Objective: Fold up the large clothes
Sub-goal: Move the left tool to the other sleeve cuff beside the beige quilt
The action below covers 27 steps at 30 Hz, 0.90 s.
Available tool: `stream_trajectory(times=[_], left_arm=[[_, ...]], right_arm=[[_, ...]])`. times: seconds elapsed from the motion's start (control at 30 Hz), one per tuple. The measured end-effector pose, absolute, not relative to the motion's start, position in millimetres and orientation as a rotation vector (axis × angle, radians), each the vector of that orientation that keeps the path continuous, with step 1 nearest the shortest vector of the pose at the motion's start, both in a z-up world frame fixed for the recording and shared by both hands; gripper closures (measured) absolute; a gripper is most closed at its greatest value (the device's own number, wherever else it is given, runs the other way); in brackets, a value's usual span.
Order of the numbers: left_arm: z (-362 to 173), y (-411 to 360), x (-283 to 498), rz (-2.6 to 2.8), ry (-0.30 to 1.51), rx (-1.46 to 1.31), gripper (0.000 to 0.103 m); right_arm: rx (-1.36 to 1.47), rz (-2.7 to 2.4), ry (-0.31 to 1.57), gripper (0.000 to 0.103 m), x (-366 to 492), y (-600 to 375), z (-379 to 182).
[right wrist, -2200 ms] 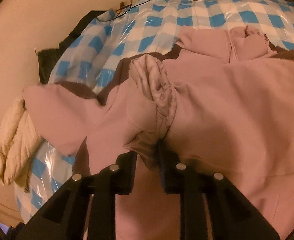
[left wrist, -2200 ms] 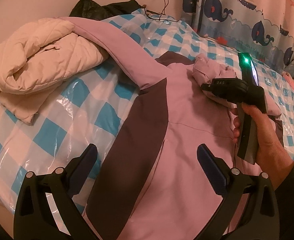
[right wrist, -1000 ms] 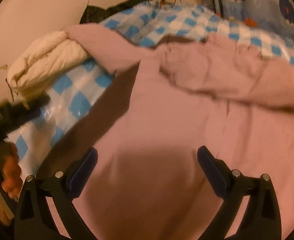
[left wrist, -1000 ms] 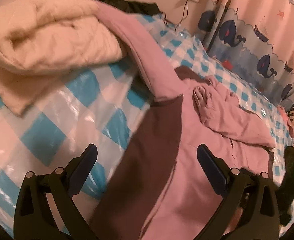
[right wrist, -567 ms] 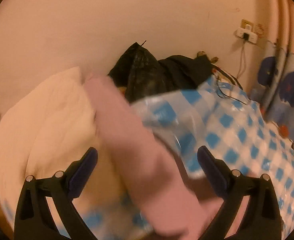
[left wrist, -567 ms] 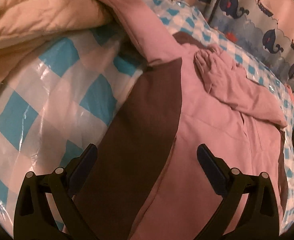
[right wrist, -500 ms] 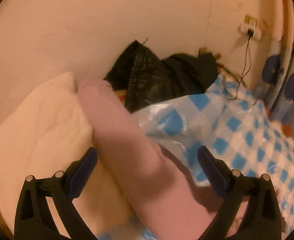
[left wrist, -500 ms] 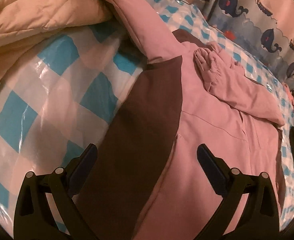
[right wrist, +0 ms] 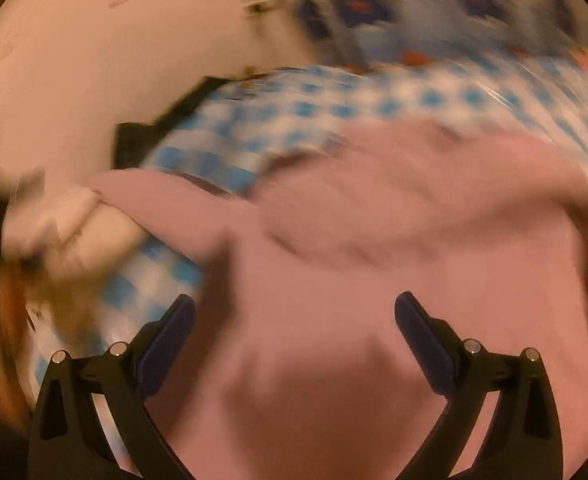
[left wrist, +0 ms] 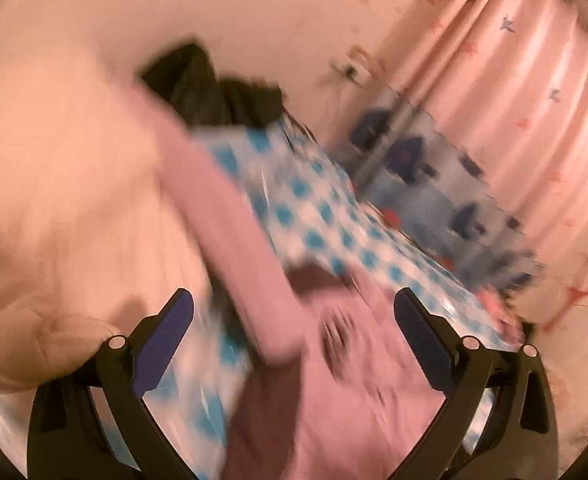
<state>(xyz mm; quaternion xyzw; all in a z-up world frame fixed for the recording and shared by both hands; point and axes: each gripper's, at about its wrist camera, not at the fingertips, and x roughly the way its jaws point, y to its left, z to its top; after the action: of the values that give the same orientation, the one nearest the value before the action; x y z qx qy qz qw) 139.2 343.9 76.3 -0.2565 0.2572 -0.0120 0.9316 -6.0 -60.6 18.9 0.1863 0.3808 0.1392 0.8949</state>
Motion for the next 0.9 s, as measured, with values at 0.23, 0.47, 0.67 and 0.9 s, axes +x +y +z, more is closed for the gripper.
stream_trajectory(times=[0.23, 0.47, 0.67, 0.9], left_arm=[[155, 347, 259, -0.143, 0.587, -0.407, 0.007], [140, 421, 317, 0.022, 0.571, -0.397, 0.007], [56, 558, 307, 0.029, 0.595, -0.839, 0.007], [61, 560, 292, -0.005, 0.554, -0.874, 0.007]], right_arm=[[0.507, 0.212, 0.838, 0.006, -54, -124, -69], [0.514, 0.241, 0.822, 0.005, -56, -128, -74], [0.53, 0.251, 0.815, 0.005, -53, -124, -76], [0.533, 0.252, 0.815, 0.006, -53, -124, -75]])
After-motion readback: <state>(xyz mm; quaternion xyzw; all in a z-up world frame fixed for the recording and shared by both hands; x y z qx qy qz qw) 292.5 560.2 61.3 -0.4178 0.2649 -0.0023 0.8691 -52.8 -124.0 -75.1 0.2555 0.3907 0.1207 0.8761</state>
